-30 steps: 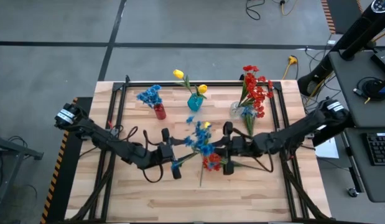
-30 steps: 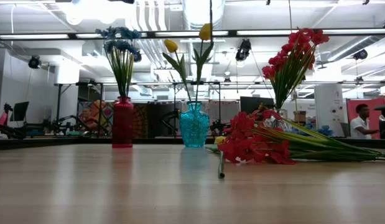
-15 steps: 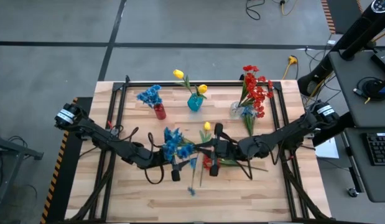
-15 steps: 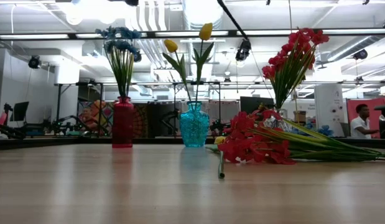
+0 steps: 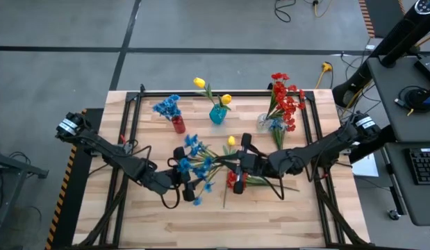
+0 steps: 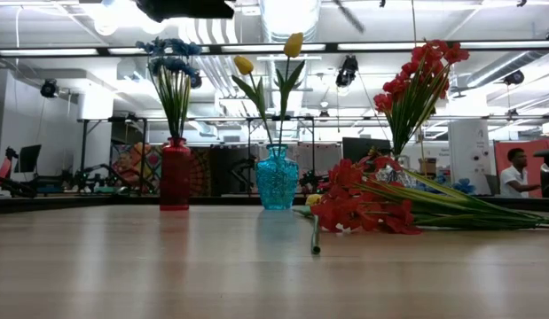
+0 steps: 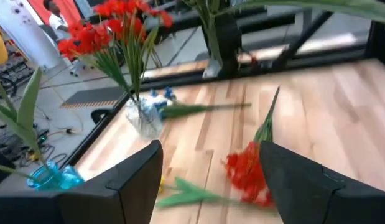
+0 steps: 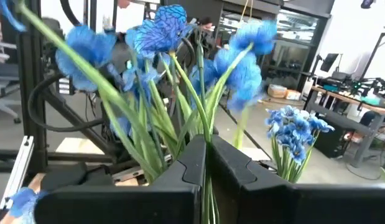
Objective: Sort flowers into vase by color
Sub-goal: Put the bottom blue flower into the red vase
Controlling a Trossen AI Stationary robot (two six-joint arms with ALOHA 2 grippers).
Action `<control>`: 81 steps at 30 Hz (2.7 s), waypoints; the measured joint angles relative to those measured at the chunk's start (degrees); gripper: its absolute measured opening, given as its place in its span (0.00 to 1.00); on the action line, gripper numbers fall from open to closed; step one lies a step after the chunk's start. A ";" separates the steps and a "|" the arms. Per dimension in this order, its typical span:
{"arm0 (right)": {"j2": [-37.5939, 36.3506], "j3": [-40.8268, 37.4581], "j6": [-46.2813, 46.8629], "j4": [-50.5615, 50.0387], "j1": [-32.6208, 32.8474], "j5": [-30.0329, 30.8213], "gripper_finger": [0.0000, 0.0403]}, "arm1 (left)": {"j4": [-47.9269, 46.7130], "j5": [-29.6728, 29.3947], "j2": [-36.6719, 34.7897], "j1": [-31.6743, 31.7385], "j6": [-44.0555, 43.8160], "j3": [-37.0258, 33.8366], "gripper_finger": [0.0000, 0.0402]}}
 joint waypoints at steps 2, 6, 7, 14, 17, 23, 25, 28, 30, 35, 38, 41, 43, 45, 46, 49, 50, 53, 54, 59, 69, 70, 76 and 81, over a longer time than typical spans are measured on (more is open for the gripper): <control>0.00 -0.10 0.46 0.44 -0.23 0.00 0.03 | 4.33 0.38 0.49 0.08 0.33 -0.04 0.62; 0.11 -0.31 0.69 0.30 -0.59 0.02 0.03 | 13.96 4.75 2.96 0.09 3.58 -0.07 0.62; 0.11 -0.33 0.99 0.59 -0.64 0.02 0.03 | 16.49 4.83 3.69 0.09 4.61 -0.09 0.62; 0.11 -0.62 2.44 1.63 -0.63 0.00 0.03 | 29.33 -3.73 5.30 0.64 10.70 -0.11 0.62; 0.11 -0.65 4.44 1.71 -0.63 -0.02 0.03 | 33.19 -4.02 4.82 0.59 14.64 -0.08 0.62; 1.58 -0.66 5.14 4.29 -0.63 -0.19 0.03 | 33.35 -4.06 4.09 0.61 18.71 1.35 0.62; 2.59 -0.47 5.14 4.56 -0.67 -0.41 0.03 | 33.29 -4.06 4.00 0.67 18.74 1.62 0.62; 4.33 -0.13 3.90 5.47 -0.74 -0.50 0.03 | 33.26 -4.06 3.92 0.72 18.72 2.04 0.62; 5.37 -0.09 2.27 7.27 -0.74 -0.79 0.03 | 33.28 -4.06 3.87 0.72 18.27 2.18 0.62; 7.13 -0.09 -0.21 10.63 -0.74 -3.12 0.03 | 32.83 -3.89 3.76 0.66 16.87 2.18 0.61; 7.23 -0.09 -0.41 10.61 -0.76 -2.58 0.03 | 32.64 -3.91 3.76 0.64 16.76 2.12 0.58; 7.18 -0.07 -1.85 10.58 -0.74 -1.67 0.03 | 32.45 -4.00 3.76 0.48 16.76 2.12 0.53; 7.09 -0.07 -2.40 10.56 -0.75 -1.62 0.03 | 32.28 -4.03 3.74 0.46 16.76 2.12 0.49; 6.81 -0.07 -2.37 10.36 -0.76 -1.59 0.03 | 32.21 -4.04 3.67 0.46 16.76 2.12 0.45; 6.78 -0.07 -2.15 10.34 -0.76 -1.57 0.03 | 32.19 -4.07 3.65 0.46 16.76 2.12 0.43; 6.60 -0.07 -0.97 10.14 -0.76 -0.98 0.03 | 31.84 -4.34 3.65 0.37 16.76 2.12 0.36; 6.52 -0.07 -0.67 10.07 -0.74 -0.27 0.03 | 31.80 -4.48 3.65 0.40 16.76 2.12 0.33; 5.88 -0.04 -0.56 8.96 -0.74 1.63 0.03 | 31.64 -4.72 3.56 0.40 16.76 2.12 0.26; 5.58 -0.04 -0.25 8.28 -0.74 1.89 0.03 | 31.59 -4.71 3.56 0.40 16.76 2.12 0.24; 4.22 -0.02 1.40 4.86 -0.71 1.95 0.03 | 31.13 -4.73 3.46 0.23 17.15 2.11 0.15; 2.51 0.00 5.82 -0.61 -0.66 -1.19 0.15 | 30.94 -4.68 3.08 -0.04 18.18 2.03 0.04; 2.50 0.00 5.86 -0.82 -0.66 -1.15 0.19 | 30.94 -4.65 3.08 -0.04 18.20 2.03 0.04; 1.86 0.00 6.67 -2.78 -0.72 -1.38 0.38 | 30.47 -8.92 2.69 -0.69 19.95 2.01 0.04; -1.65 0.00 8.27 -8.34 -0.53 -2.05 0.46 | 30.12 -19.58 -0.15 -2.56 24.74 2.01 0.04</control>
